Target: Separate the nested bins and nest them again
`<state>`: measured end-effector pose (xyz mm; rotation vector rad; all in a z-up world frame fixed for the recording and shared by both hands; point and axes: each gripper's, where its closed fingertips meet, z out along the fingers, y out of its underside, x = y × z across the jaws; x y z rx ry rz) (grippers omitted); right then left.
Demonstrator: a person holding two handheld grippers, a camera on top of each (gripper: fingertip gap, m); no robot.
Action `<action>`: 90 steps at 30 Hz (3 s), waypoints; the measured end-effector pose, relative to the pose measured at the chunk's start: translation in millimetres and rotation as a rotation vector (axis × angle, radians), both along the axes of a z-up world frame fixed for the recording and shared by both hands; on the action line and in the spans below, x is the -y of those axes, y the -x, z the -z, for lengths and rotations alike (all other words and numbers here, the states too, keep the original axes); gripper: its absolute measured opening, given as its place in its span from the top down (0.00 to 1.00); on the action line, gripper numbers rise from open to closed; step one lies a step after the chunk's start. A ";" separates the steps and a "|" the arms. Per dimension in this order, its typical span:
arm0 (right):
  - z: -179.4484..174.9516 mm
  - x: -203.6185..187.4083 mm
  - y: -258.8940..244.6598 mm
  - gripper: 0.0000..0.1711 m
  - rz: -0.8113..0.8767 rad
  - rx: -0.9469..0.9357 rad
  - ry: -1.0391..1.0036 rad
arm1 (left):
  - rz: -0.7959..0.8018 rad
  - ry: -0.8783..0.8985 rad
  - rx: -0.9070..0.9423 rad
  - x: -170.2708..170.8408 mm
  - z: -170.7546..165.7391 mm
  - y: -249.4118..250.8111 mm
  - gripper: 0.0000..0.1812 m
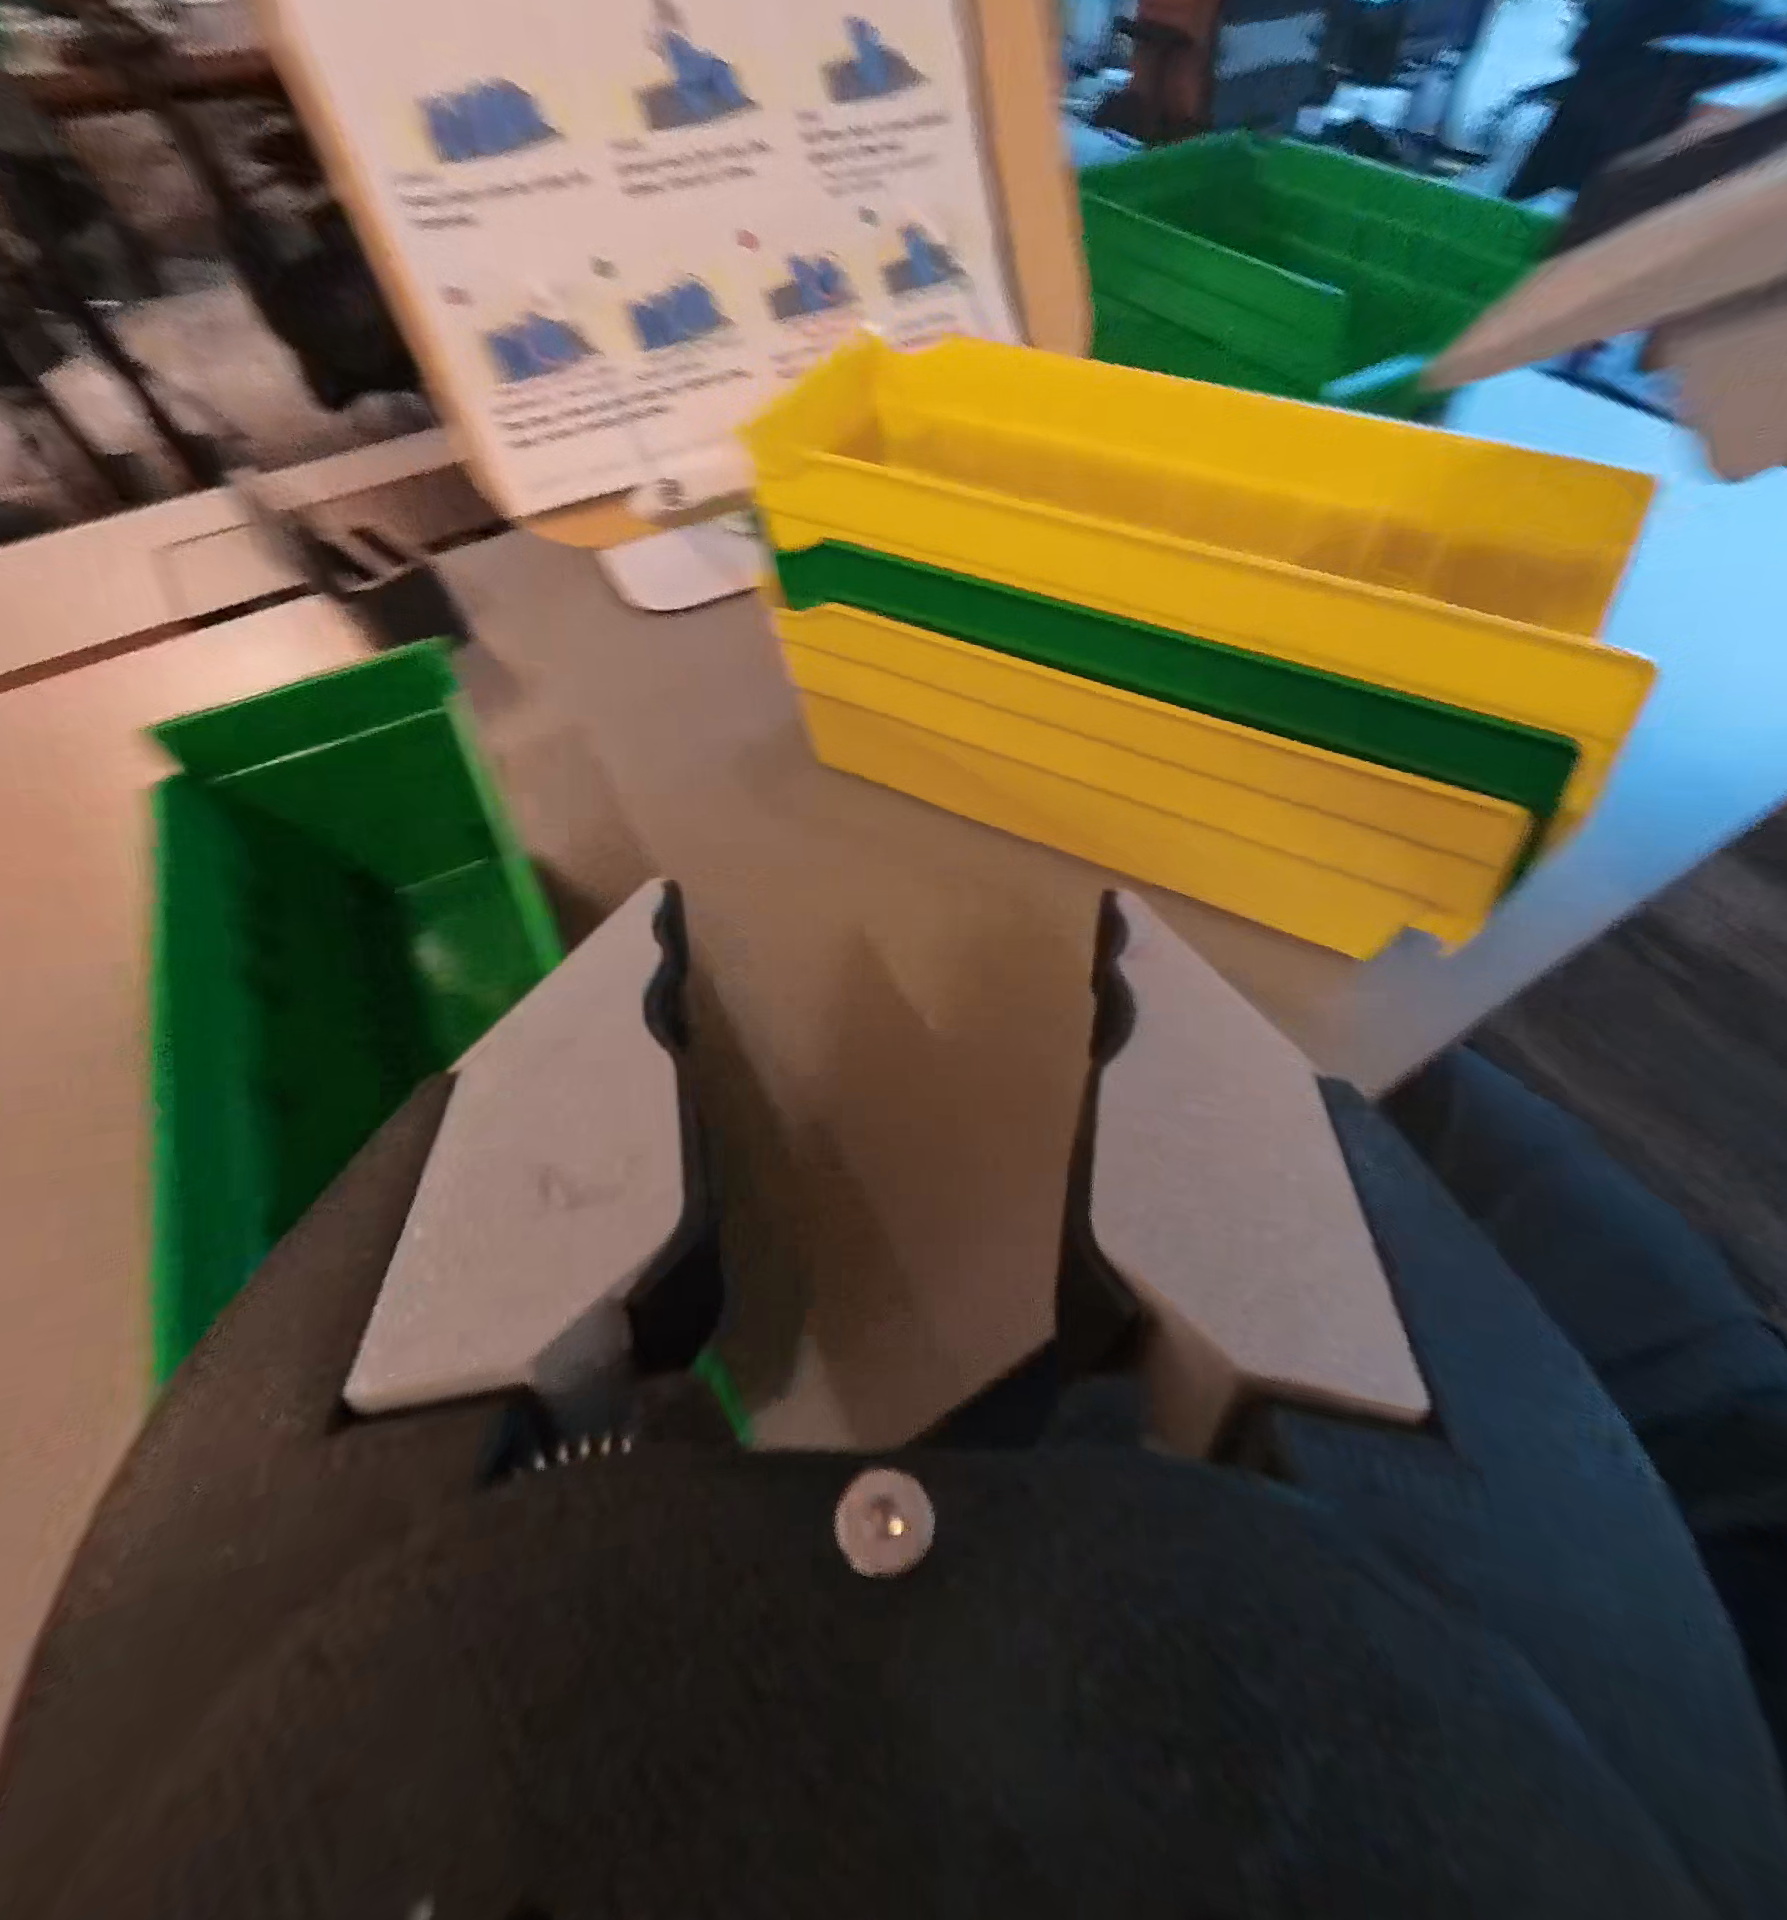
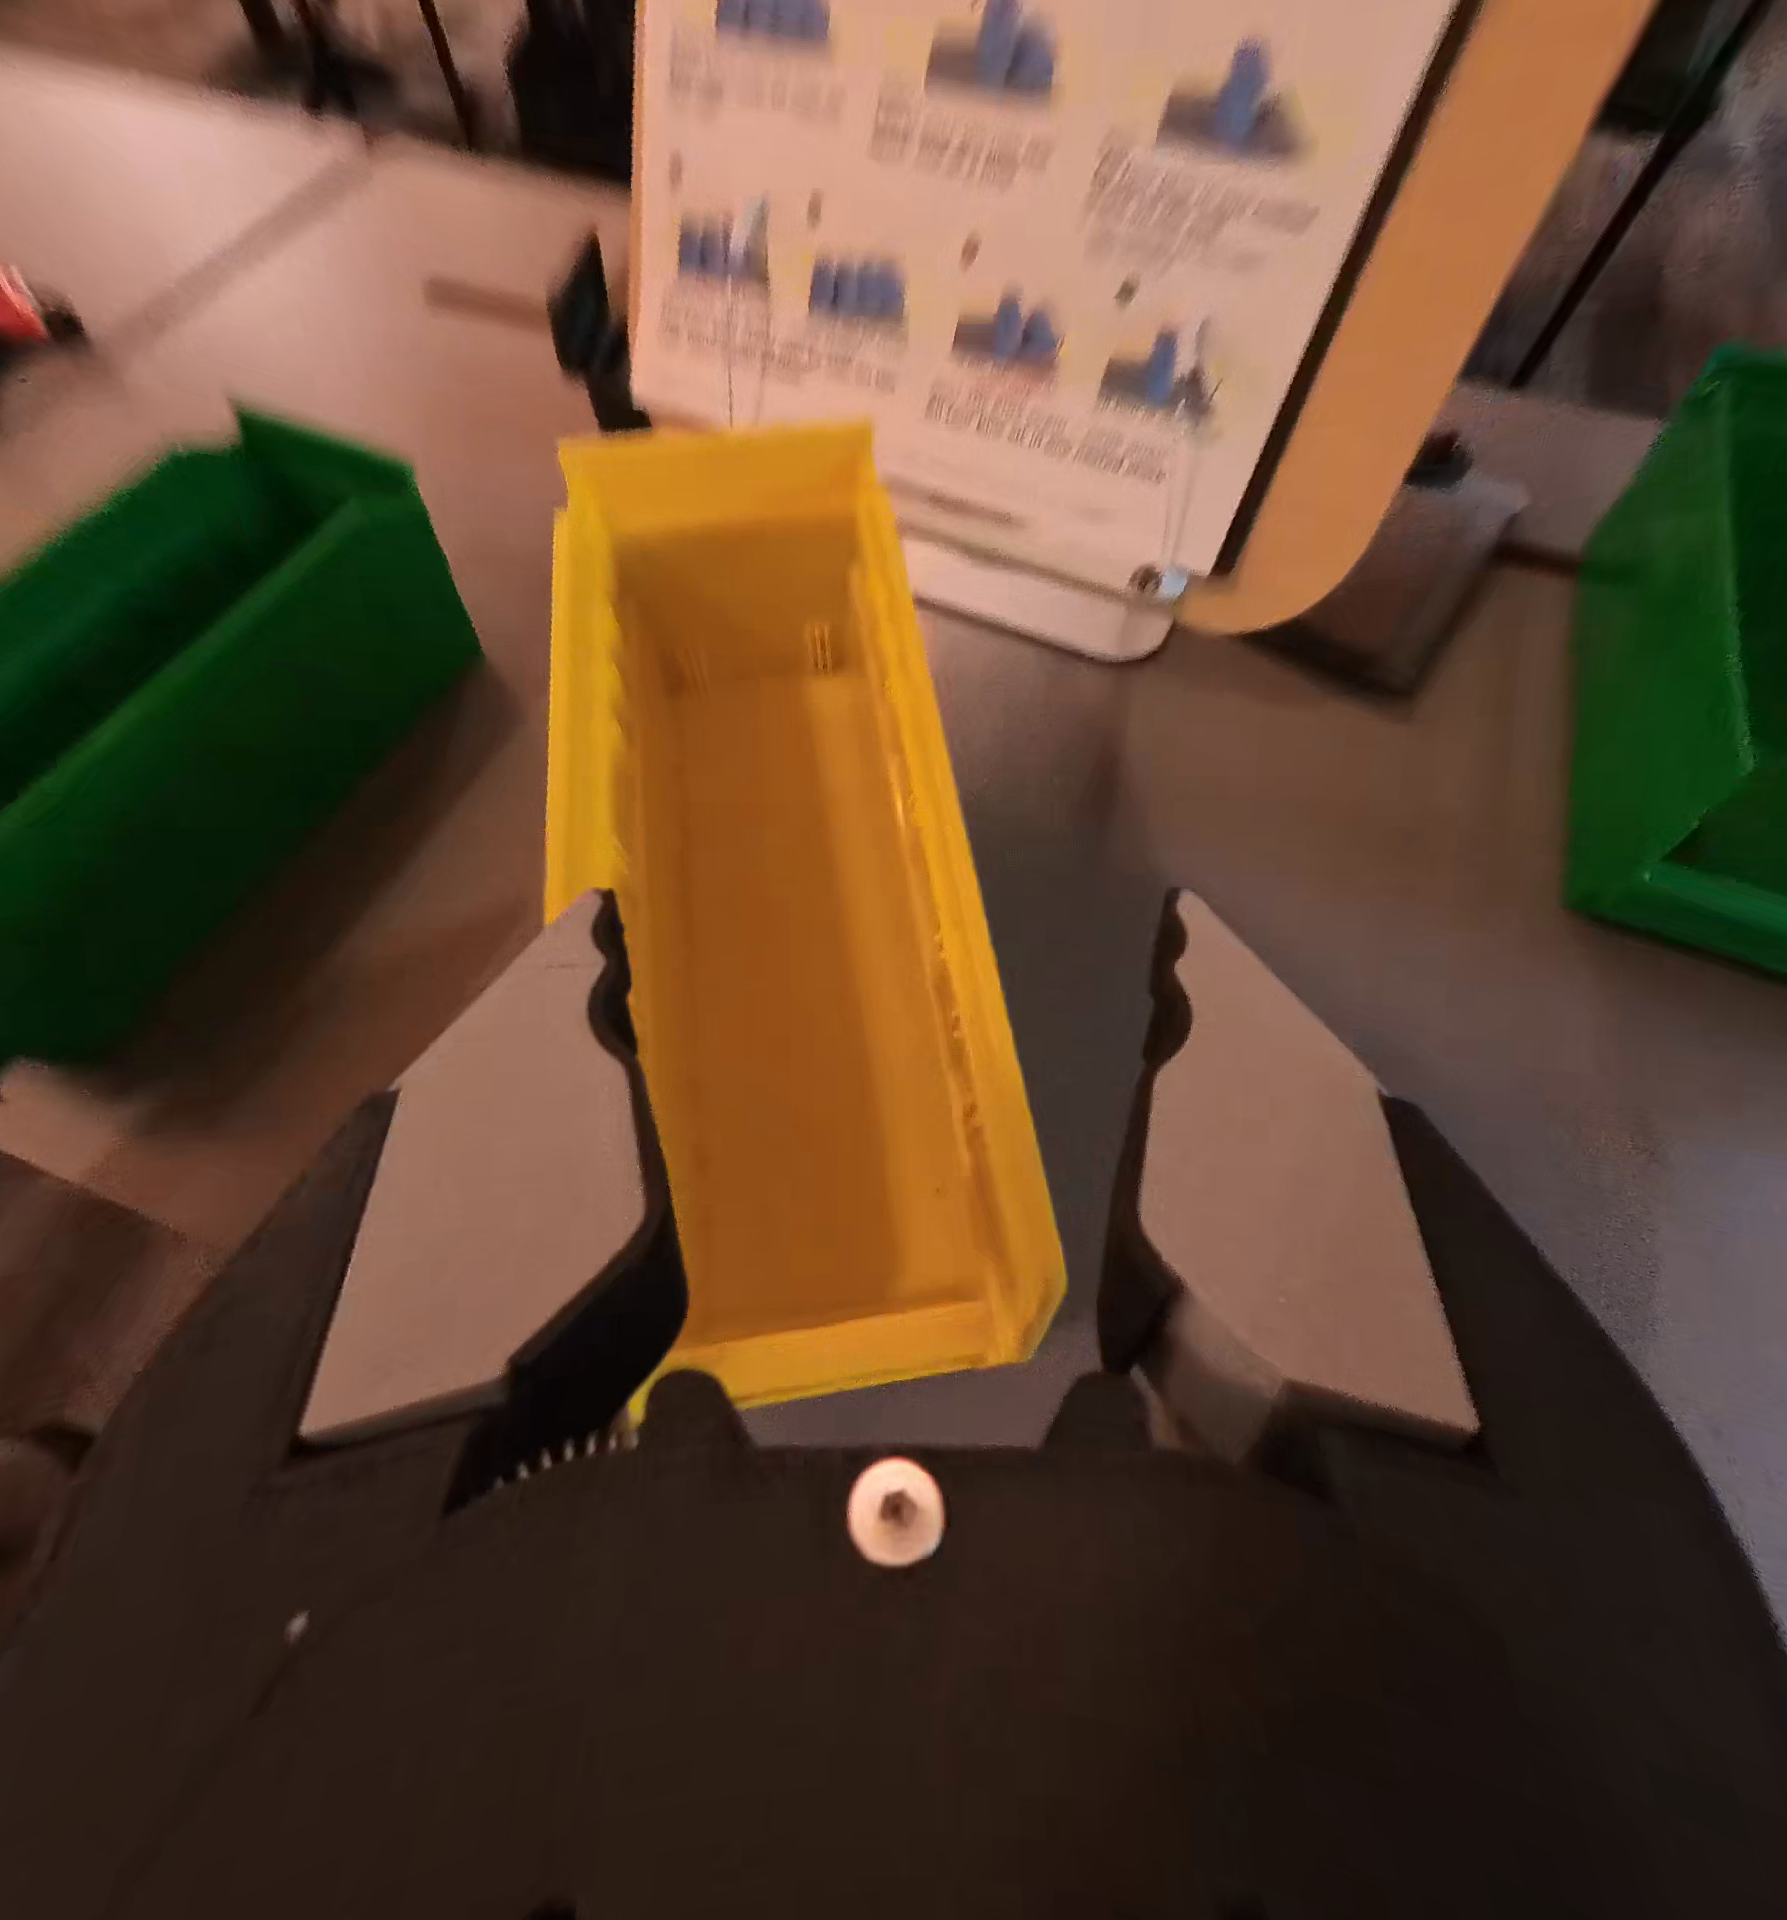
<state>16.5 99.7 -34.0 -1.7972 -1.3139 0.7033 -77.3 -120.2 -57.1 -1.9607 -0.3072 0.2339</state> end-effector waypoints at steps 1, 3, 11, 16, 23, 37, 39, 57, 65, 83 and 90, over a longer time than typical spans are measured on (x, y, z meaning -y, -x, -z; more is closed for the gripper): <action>-9.4 -1.7 -7.8 0.42 0.010 -0.077 0.019 | -0.080 -0.001 -0.011 10.6 -2.0 15.7 0.56; -20.1 -2.9 -23.3 0.39 0.012 -0.205 0.078 | -0.273 0.009 -0.042 34.1 -3.0 50.6 0.55; 9.4 -34.2 -79.6 0.34 0.050 -0.220 0.089 | -0.406 0.186 0.120 63.0 47.7 90.8 0.25; 12.2 -46.1 -98.8 0.34 0.007 -0.260 0.106 | -0.443 0.384 0.179 56.1 59.9 117.7 0.25; -12.5 -65.4 -132.8 0.36 -0.009 -0.322 0.107 | -0.375 0.678 0.322 48.5 105.6 120.6 0.19; -28.1 -35.6 -153.8 0.38 -0.234 -0.367 0.177 | -0.385 0.863 0.314 68.3 109.5 147.7 0.44; -11.5 -33.6 -148.2 0.44 -0.276 -0.295 0.173 | -0.398 0.808 0.337 67.5 105.9 153.5 0.45; 117.5 44.6 -67.7 0.86 -0.643 0.101 0.215 | -0.041 0.412 0.186 -11.4 -77.9 55.4 0.42; 112.0 101.0 -76.0 0.78 -0.844 0.138 0.101 | 0.134 0.404 0.328 -59.9 -84.1 -7.4 0.43; 77.9 76.6 -60.5 0.78 -0.656 -0.002 0.211 | -0.028 0.400 0.449 -83.5 -67.9 1.0 0.41; 67.0 64.2 -68.5 0.78 -0.616 -0.030 0.165 | 0.064 0.305 0.545 -106.6 -92.3 -35.9 0.41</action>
